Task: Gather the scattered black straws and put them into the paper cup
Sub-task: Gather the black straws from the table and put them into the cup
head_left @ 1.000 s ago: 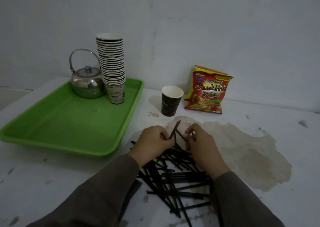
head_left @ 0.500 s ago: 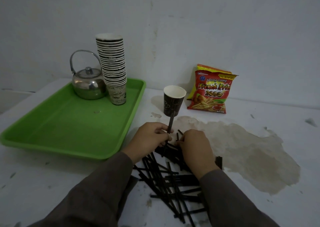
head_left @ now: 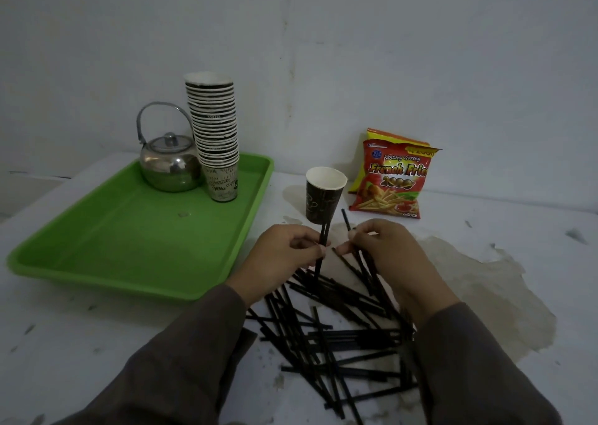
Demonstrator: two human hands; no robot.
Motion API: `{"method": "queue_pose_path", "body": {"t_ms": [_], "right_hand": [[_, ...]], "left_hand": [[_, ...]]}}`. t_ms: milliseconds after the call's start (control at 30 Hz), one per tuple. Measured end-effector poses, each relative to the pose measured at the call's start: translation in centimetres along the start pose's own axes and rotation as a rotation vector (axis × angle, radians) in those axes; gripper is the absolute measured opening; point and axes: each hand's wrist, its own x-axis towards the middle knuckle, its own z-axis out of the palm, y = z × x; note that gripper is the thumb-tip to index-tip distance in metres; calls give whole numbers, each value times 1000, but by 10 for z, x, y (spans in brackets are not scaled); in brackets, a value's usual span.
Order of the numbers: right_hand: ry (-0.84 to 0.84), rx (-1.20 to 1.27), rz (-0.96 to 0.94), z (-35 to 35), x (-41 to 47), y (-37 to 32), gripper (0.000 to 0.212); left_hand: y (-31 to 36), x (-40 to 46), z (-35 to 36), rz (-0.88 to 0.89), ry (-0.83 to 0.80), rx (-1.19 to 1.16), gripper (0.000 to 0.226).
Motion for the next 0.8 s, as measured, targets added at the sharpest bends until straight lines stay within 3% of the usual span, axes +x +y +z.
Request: {"method": "queue_pose_path", "body": {"t_ms": [167,333,533,800], "right_hand": [[-64,295,-78,-11,5,-12,14],[53,375,-182,-27,42,-45,16],[297,168,-378,-30,90,-77,5],[236,-285,-374,-2,129,-55,14]], "left_hand": [[17,7,-8,100,13,-18,16],[55,41,-30,224,114,94,10],[81,97,-44,284,259,165,13],[55,137,-28,220,236,489,9]]}}
